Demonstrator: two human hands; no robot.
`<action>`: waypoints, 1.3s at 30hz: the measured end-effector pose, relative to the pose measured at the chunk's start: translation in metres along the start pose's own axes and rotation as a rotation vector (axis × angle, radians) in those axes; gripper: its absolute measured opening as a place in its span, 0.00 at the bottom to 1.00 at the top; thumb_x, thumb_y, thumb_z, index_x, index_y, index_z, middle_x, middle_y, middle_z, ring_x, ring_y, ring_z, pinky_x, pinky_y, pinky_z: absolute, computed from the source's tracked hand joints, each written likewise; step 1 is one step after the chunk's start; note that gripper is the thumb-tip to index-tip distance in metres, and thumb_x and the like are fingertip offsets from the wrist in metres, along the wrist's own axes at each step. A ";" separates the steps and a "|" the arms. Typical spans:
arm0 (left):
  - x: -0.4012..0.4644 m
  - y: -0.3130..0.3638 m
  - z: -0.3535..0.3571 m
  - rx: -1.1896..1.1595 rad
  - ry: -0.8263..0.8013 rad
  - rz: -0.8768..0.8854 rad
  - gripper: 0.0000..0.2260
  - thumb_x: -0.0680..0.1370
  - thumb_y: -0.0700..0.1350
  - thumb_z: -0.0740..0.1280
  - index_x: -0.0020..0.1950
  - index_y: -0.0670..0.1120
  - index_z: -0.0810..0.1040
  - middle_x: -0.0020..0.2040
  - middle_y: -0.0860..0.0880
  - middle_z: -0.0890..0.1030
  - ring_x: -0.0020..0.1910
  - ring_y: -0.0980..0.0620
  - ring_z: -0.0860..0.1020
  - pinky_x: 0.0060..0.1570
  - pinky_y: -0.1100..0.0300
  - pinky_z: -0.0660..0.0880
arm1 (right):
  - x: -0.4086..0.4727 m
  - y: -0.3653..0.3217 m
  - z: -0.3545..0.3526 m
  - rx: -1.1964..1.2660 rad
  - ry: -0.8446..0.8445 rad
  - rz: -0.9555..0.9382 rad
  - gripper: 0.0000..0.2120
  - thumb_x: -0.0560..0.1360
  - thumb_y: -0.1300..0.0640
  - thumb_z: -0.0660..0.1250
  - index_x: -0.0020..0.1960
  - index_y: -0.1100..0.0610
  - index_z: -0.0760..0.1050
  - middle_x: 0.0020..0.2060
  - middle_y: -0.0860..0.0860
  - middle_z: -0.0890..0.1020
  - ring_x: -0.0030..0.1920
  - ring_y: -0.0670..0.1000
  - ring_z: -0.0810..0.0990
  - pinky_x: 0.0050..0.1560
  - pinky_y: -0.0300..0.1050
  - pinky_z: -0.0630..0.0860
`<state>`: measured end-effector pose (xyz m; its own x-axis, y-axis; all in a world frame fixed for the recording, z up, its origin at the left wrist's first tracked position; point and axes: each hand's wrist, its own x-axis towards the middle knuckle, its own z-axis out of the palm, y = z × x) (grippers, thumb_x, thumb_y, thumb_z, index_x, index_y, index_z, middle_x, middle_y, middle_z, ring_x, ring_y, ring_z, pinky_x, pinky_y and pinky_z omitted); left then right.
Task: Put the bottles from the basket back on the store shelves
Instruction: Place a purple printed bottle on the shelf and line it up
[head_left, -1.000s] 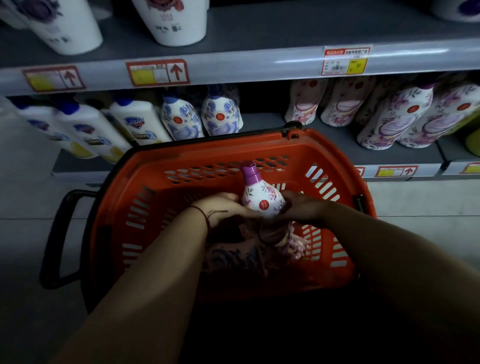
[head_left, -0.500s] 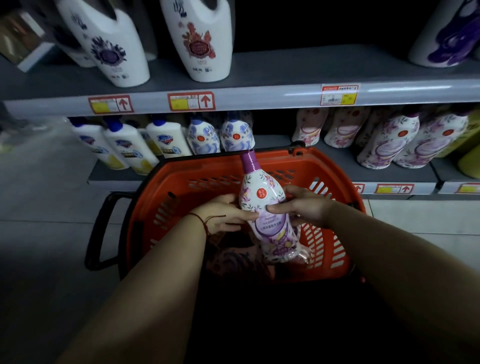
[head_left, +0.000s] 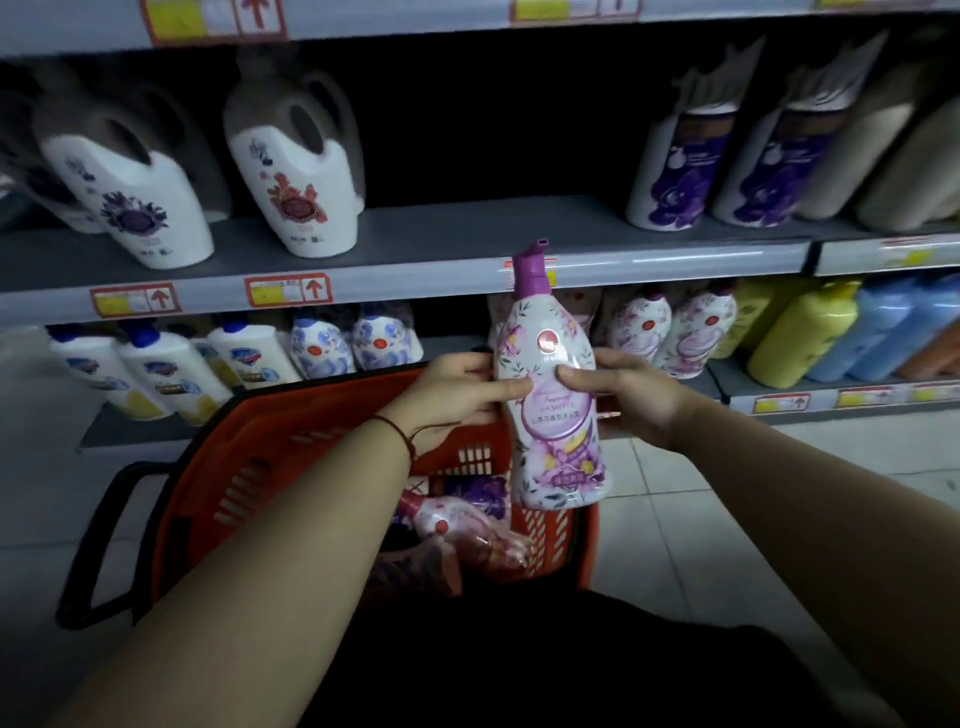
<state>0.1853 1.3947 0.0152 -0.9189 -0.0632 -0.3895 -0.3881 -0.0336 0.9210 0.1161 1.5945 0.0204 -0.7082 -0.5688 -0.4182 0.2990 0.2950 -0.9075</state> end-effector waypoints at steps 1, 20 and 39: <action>0.004 0.004 0.014 -0.002 -0.026 -0.001 0.10 0.72 0.40 0.73 0.52 0.47 0.79 0.47 0.51 0.84 0.43 0.57 0.83 0.40 0.65 0.79 | -0.007 0.001 -0.012 -0.004 0.032 -0.002 0.15 0.72 0.51 0.70 0.58 0.52 0.78 0.49 0.51 0.85 0.49 0.51 0.84 0.48 0.46 0.78; 0.203 -0.037 0.111 0.215 -0.036 -0.211 0.04 0.76 0.33 0.66 0.49 0.39 0.78 0.49 0.43 0.80 0.51 0.47 0.77 0.54 0.52 0.75 | 0.108 0.107 -0.116 0.231 0.412 0.034 0.14 0.68 0.55 0.76 0.49 0.57 0.76 0.46 0.57 0.84 0.44 0.54 0.84 0.42 0.49 0.80; 0.289 -0.052 0.056 0.397 0.205 0.071 0.26 0.70 0.31 0.71 0.66 0.37 0.69 0.60 0.39 0.78 0.60 0.44 0.77 0.62 0.47 0.74 | 0.229 0.126 -0.113 0.150 0.392 -0.242 0.20 0.74 0.65 0.69 0.64 0.57 0.75 0.57 0.54 0.82 0.57 0.53 0.81 0.60 0.53 0.77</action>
<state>-0.0642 1.4338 -0.1451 -0.9266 -0.2488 -0.2819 -0.3587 0.3603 0.8611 -0.0802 1.5881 -0.1856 -0.9478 -0.2669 -0.1744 0.1644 0.0599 -0.9846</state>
